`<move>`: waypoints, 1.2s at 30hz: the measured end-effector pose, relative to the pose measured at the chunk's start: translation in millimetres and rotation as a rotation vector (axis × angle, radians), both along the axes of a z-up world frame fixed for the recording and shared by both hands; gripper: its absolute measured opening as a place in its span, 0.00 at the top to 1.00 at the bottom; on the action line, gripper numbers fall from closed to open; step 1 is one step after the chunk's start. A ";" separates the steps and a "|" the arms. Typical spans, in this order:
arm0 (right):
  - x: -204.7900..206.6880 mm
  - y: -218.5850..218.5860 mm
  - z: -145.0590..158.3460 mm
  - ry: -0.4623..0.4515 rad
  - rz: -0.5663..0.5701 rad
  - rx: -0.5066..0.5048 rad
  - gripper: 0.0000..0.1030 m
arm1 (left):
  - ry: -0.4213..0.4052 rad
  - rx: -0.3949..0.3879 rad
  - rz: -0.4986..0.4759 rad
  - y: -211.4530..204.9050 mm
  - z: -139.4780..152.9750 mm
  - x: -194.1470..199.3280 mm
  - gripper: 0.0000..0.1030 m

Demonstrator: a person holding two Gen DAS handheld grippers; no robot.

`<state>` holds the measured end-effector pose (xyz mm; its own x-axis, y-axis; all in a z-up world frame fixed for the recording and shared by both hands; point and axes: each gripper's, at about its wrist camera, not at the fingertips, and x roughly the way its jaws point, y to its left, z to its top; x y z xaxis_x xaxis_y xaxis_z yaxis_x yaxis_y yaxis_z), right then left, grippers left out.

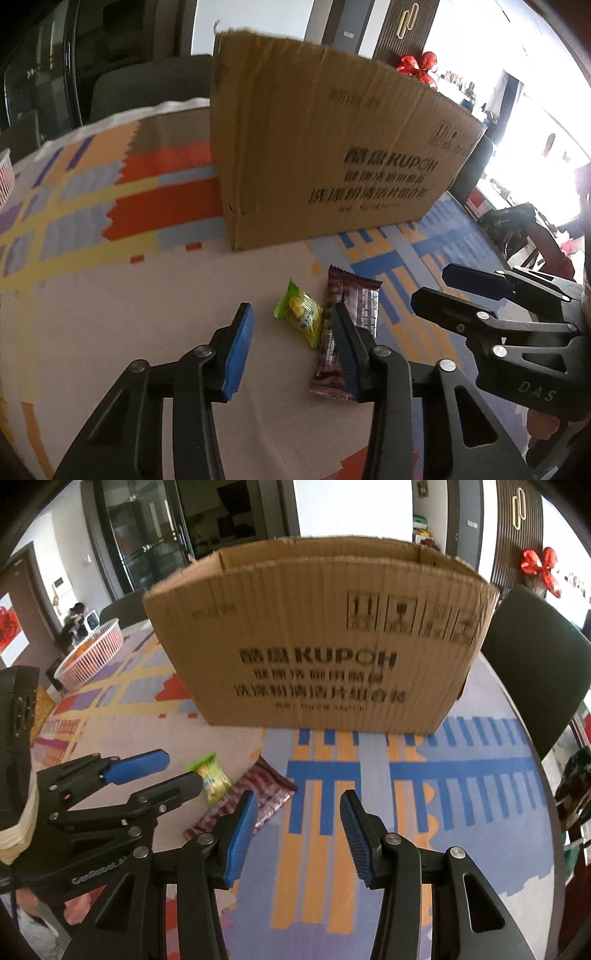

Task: Organize snacks
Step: 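Move both tools back toward the green candy and striped bar, then grasp the green candy with left tool while right tool grasps striped chocolate bar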

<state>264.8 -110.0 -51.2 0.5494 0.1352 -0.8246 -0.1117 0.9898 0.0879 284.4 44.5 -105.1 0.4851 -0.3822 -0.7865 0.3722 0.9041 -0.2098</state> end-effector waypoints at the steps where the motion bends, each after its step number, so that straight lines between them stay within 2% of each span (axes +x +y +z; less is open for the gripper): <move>1: -0.3 0.4 -1.6 0.003 -0.001 -0.001 0.54 | 0.007 -0.005 0.002 0.5 -3.0 1.2 0.61; 10: 2.0 2.9 -12.1 0.035 -0.012 -0.008 0.54 | 0.037 -0.046 0.013 -1.1 -18.2 11.9 0.67; 15: 2.9 3.1 -15.8 0.049 -0.019 0.008 0.54 | 0.058 -0.101 0.020 -1.1 -20.8 16.3 0.79; 17: 2.4 4.7 -17.1 0.052 -0.020 0.010 0.54 | 0.059 -0.110 0.017 -0.8 -21.6 16.0 0.80; 21: 2.8 10.9 -20.3 0.060 -0.015 0.020 0.54 | 0.030 -0.099 0.042 6.0 -13.8 10.6 0.82; 28: 7.4 27.0 -28.9 0.089 -0.006 0.076 0.54 | -0.059 -0.006 0.127 30.8 6.1 -6.0 0.82; 36: 21.4 47.3 -43.6 0.131 -0.008 0.124 0.52 | -0.085 0.015 0.159 47.0 11.5 -18.7 0.82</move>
